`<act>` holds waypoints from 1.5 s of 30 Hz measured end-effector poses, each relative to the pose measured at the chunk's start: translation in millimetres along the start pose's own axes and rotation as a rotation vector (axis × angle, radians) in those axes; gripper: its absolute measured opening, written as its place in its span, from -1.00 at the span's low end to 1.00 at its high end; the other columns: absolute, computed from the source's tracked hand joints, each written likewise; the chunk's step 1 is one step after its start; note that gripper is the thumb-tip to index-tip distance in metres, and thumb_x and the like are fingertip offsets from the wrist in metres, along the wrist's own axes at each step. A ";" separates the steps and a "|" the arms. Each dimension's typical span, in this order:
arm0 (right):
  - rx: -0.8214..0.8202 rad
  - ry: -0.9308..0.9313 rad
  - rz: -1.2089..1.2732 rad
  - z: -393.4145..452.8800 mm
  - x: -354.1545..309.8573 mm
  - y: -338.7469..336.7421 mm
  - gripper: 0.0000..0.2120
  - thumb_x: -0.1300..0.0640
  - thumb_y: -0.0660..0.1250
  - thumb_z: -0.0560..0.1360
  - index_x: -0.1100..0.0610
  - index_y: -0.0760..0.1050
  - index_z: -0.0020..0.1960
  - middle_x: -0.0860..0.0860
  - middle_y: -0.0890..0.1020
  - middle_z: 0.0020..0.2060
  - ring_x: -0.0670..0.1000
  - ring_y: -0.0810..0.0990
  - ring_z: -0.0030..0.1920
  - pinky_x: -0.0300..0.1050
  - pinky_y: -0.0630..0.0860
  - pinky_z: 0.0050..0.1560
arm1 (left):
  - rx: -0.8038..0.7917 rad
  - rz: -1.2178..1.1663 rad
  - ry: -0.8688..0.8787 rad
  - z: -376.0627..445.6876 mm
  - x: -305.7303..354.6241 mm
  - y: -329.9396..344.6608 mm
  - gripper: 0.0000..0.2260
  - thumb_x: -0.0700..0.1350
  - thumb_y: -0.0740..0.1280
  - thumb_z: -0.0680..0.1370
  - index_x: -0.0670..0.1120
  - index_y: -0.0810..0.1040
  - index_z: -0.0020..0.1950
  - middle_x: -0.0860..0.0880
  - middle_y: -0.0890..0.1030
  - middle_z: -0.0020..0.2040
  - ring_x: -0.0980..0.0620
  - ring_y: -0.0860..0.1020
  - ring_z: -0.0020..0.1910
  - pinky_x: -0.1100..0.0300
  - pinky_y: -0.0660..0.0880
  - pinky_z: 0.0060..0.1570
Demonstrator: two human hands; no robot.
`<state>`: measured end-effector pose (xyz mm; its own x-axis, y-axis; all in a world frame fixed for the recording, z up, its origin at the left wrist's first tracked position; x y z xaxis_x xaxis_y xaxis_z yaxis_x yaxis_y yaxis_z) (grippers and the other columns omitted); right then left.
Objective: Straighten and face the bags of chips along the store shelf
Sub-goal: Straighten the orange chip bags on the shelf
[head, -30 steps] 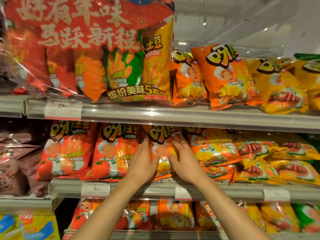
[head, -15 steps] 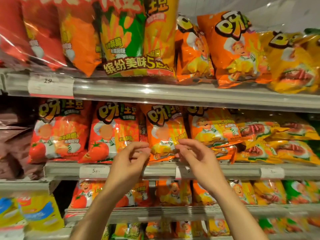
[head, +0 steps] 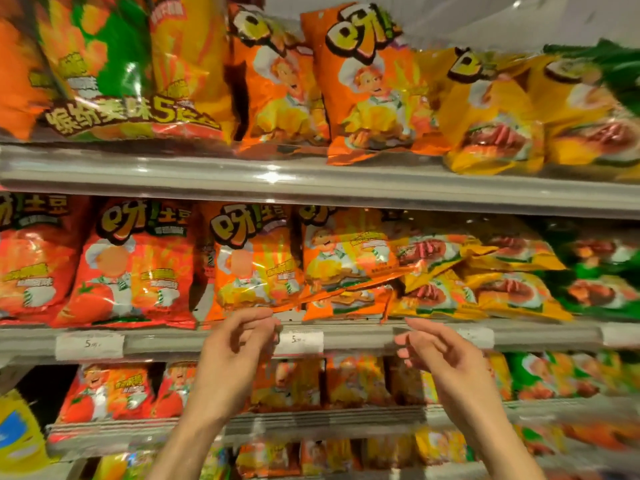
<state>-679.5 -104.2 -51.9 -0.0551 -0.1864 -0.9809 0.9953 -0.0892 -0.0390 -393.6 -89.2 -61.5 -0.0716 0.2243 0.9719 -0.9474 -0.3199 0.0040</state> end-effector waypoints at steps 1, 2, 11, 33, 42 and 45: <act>-0.006 0.002 0.024 6.1 -0.2 -11.3 -0.84 0.26 0.27 0.59 0.16 0.58 0.12 0.11 0.73 -0.15 0.04 0.69 -0.13 -0.24 0.60 -0.11 | 0.009 0.014 0.006 -1.3 6.1 11.8 -0.92 -0.24 0.38 0.58 -0.12 0.64 0.02 -0.11 0.72 -0.14 0.02 0.69 -0.12 0.34 0.58 -0.15; -0.023 0.010 0.051 12.2 -1.3 -19.9 -0.84 0.26 0.28 0.58 0.16 0.58 0.11 0.12 0.73 -0.14 0.05 0.68 -0.14 -0.26 0.59 -0.12 | 0.013 0.039 0.020 -1.2 11.3 23.6 -0.92 -0.23 0.37 0.58 -0.10 0.64 0.02 -0.07 0.72 -0.13 0.10 0.68 -0.13 0.42 0.53 -0.18; -0.116 -0.275 -0.278 54.9 -44.0 -42.1 -0.88 0.09 0.31 0.60 -0.09 0.59 0.03 0.00 0.64 -0.21 0.05 0.57 -0.16 -0.25 0.46 -0.14 | 0.200 0.368 0.170 31.6 44.2 73.6 -0.76 -0.08 0.40 0.58 0.05 0.50 0.22 0.02 0.63 0.07 0.14 0.59 0.06 0.37 0.43 0.06; 0.000 -0.581 -0.842 69.9 -67.2 29.2 -0.41 -0.28 -0.13 0.63 0.00 0.30 0.49 -0.10 0.47 0.34 -0.12 0.27 0.44 0.04 -0.10 0.57 | -0.064 0.183 -0.003 79.9 59.1 77.3 -0.27 0.19 0.57 0.37 0.04 0.34 0.43 0.17 0.54 0.23 0.23 0.53 0.17 0.32 0.47 0.14; 0.014 -0.558 -0.700 76.6 -65.0 25.8 -0.48 -0.18 -0.16 0.64 -0.02 0.50 0.23 -0.16 0.55 0.07 -0.10 0.44 0.20 0.04 0.08 0.51 | -0.134 0.096 0.072 68.7 55.6 56.8 -0.24 0.05 0.63 0.33 0.12 0.35 0.45 0.15 0.57 0.29 0.33 0.53 0.23 0.27 0.50 0.25; 0.015 -0.545 -0.660 78.7 -66.1 25.3 -0.61 -0.11 -0.10 0.68 -0.07 0.49 0.01 -0.13 0.55 -0.07 -0.07 0.48 0.12 -0.01 0.15 0.43 | -0.102 0.127 0.133 57.8 61.3 38.1 -0.31 -0.05 0.58 0.38 0.08 0.37 0.44 0.30 0.50 0.21 0.63 0.43 0.05 0.60 0.40 -0.02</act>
<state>-656.9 -171.2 27.0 -0.6578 -0.5359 -0.5292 0.7446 -0.3572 -0.5639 -416.0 -140.9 11.8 -0.2267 0.3097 0.9234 -0.9543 -0.2601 -0.1471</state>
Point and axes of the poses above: each hand's wrist, its own z-axis towards the middle knuckle, its own y-axis out of the palm, x = y × z, the point moved 4 cm from there along z, towards the middle knuckle
